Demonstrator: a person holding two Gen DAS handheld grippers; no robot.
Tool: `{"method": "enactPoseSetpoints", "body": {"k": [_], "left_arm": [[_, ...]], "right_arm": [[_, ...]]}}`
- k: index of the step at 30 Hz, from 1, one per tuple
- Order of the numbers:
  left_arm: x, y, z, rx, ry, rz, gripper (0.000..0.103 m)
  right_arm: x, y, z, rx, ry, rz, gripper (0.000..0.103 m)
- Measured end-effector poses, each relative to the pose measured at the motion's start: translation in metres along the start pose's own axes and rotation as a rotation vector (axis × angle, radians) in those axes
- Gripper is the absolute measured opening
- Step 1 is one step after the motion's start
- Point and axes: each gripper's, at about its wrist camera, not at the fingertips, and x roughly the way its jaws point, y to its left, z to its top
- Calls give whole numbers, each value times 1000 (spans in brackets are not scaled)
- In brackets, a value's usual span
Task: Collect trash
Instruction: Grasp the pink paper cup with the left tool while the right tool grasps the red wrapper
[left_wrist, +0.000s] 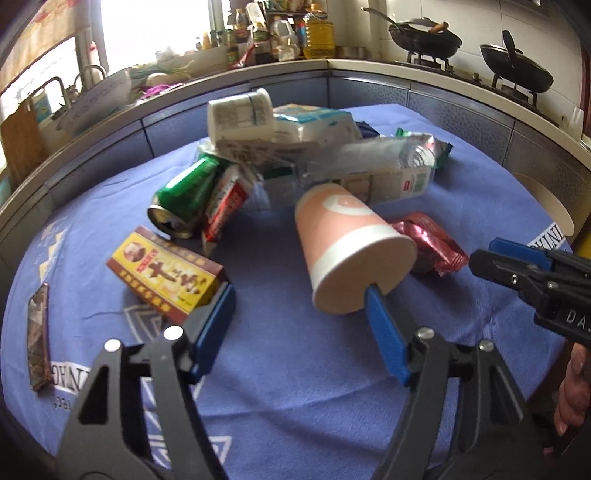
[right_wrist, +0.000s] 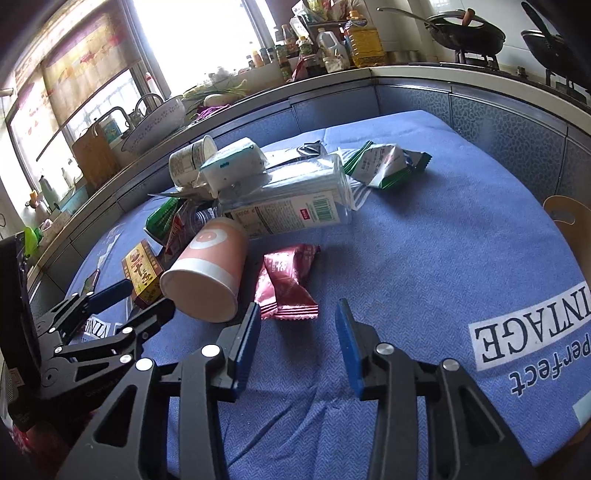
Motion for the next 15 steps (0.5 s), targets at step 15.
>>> {"method": "enactPoseSetpoints", "body": {"k": [15], "left_arm": [[31,-2,11,-17,80,-25,44]], "right_arm": [[23,-4,12,16,44,53,58]]}}
